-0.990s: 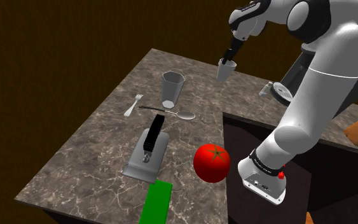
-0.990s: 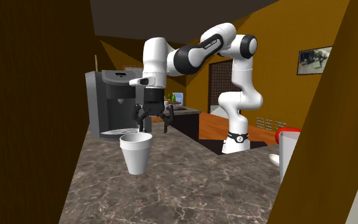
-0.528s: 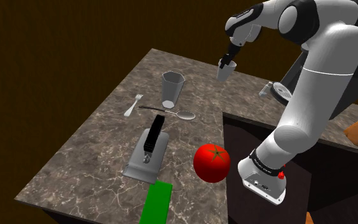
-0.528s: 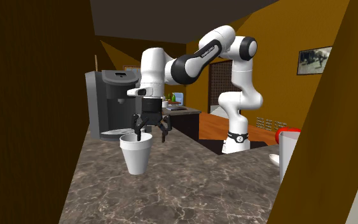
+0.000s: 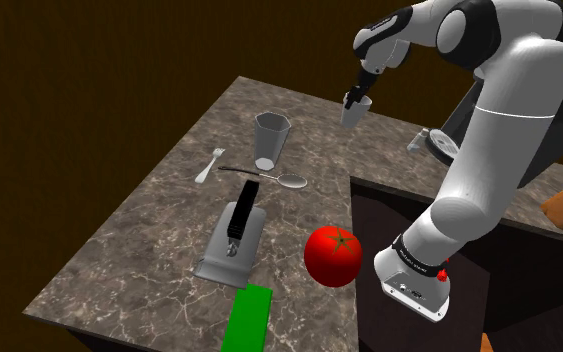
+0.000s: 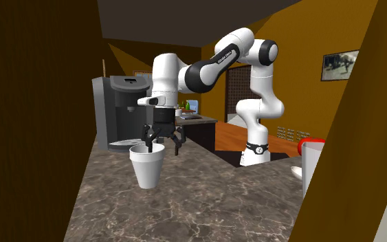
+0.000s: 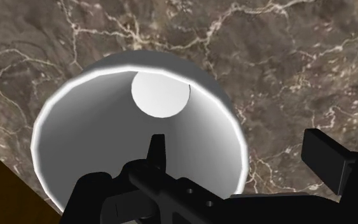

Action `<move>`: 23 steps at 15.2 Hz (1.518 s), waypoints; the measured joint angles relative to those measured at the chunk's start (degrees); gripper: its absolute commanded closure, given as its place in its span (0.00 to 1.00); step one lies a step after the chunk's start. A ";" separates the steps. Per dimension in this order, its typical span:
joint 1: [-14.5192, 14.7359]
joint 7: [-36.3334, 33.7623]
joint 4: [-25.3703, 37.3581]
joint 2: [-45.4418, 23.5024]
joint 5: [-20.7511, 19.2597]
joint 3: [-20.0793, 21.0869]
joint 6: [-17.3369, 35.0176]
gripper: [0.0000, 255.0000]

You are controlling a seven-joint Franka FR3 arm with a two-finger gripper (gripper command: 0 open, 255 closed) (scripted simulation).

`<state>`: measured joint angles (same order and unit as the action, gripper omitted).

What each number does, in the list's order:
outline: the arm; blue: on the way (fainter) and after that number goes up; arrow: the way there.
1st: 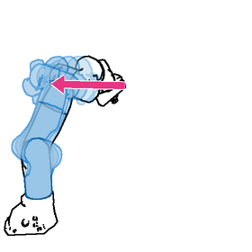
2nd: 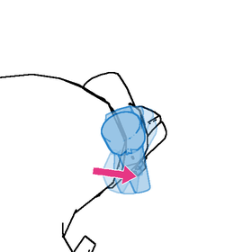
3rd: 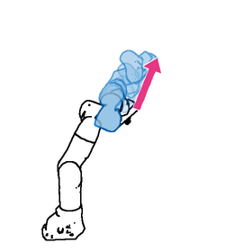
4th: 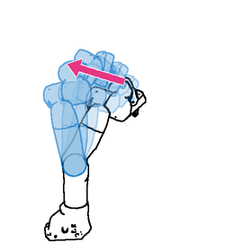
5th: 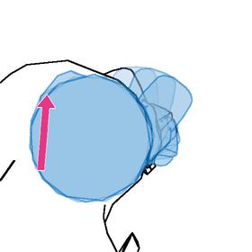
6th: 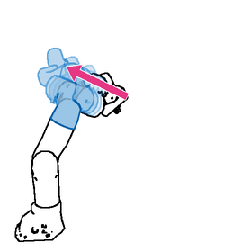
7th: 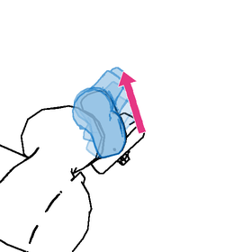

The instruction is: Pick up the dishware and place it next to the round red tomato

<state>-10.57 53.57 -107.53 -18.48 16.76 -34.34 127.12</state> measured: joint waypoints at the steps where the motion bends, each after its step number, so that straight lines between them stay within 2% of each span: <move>1: 0.00 0.00 0.00 0.00 0.00 0.00 0.00 1.00; 11: 0.07 -0.13 0.21 0.21 -0.15 -0.06 -0.33 1.00; 23: 0.86 -2.54 4.92 3.63 -3.33 -1.28 -7.75 1.00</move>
<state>-9.72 51.03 -102.61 -14.85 13.42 -35.62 119.37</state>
